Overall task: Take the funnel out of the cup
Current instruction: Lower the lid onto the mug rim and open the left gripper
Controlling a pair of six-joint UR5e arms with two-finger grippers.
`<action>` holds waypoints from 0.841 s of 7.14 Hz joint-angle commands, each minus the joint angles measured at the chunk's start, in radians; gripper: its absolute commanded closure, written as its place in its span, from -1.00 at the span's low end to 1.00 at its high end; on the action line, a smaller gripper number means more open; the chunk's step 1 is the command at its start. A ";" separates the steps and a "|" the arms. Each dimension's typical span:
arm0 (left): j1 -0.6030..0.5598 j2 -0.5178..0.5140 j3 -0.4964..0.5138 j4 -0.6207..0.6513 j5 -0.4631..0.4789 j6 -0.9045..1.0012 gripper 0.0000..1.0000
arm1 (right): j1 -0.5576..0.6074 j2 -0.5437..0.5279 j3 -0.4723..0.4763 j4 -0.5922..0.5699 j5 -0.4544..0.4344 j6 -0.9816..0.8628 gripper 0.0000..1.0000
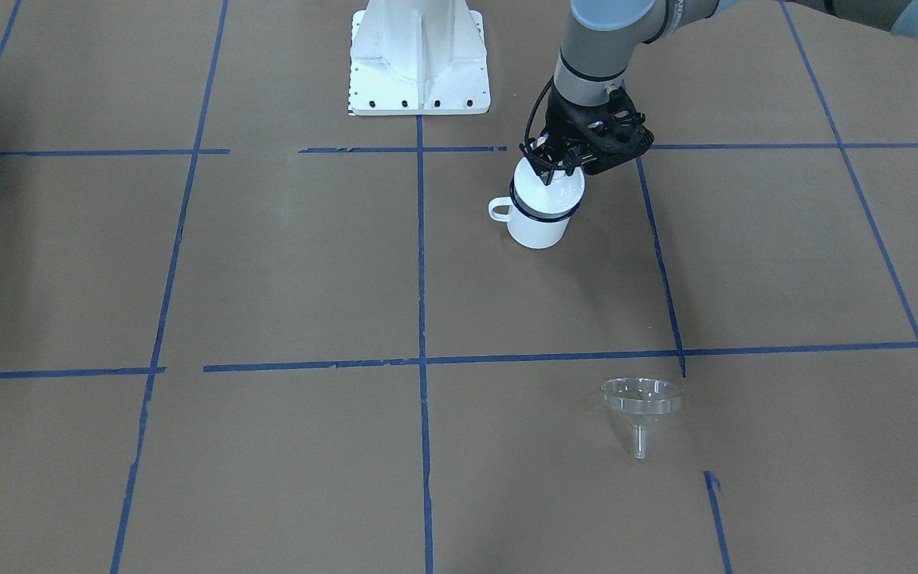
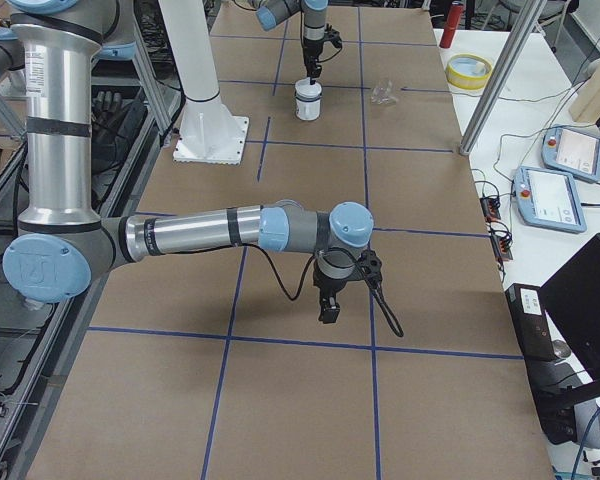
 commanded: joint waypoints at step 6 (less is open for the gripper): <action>-0.004 0.014 -0.001 -0.046 0.000 0.003 -1.00 | 0.000 0.000 0.000 0.001 0.000 0.000 -1.00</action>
